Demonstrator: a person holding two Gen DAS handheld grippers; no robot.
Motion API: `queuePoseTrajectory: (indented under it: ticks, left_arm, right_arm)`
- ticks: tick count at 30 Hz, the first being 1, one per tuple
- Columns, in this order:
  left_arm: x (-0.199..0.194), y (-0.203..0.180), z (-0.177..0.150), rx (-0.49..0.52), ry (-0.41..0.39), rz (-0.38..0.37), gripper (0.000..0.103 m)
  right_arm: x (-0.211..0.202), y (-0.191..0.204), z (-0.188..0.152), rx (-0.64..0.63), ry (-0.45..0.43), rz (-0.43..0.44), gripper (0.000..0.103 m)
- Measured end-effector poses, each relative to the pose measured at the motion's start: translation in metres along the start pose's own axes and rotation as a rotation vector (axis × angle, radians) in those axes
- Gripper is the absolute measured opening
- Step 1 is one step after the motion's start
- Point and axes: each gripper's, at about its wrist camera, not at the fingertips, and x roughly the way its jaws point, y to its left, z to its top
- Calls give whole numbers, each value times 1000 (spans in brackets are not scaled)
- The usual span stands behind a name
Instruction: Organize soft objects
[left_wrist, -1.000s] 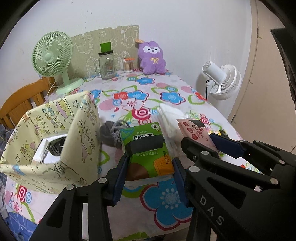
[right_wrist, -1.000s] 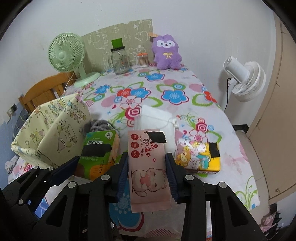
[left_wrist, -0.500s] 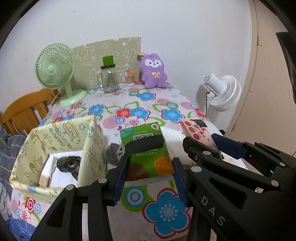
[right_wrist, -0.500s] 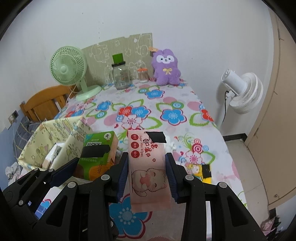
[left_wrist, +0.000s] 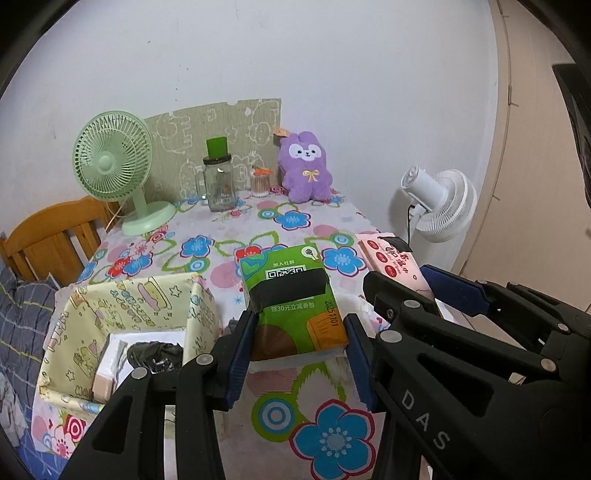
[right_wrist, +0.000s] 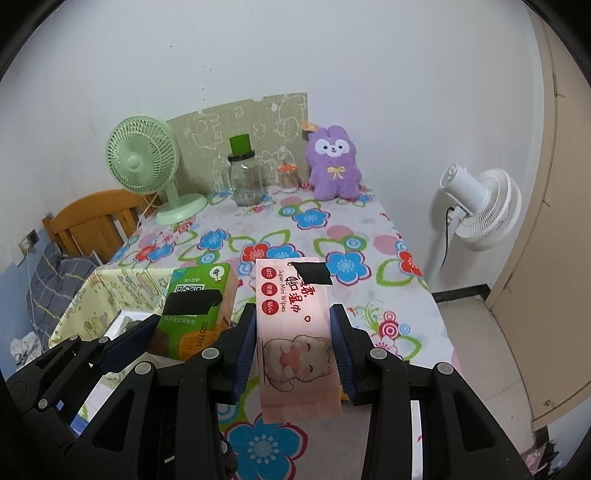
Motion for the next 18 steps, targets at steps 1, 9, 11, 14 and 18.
queuePoseTrajectory:
  ticks: [1,9,11,14,18]
  left_arm:
    - [-1,1,2,0,-2,-1,49]
    - [-8,10,13,6,-31,2,50]
    - [-9,14,14,4,-35,3,50]
    - [-10,21,18,3,-38,8,50]
    - [-11,32,20,0,-43,12,49]
  right_arm:
    - [-1,1,1,-1,-3,-1,42]
    - [-7,12,13,-11,-27,3,42]
    - [-8,15,16,-14,-32,3,42]
    - [-7,21,20,-18,-36,6,42]
    - [-5,30,24,-24,-41,16,42]
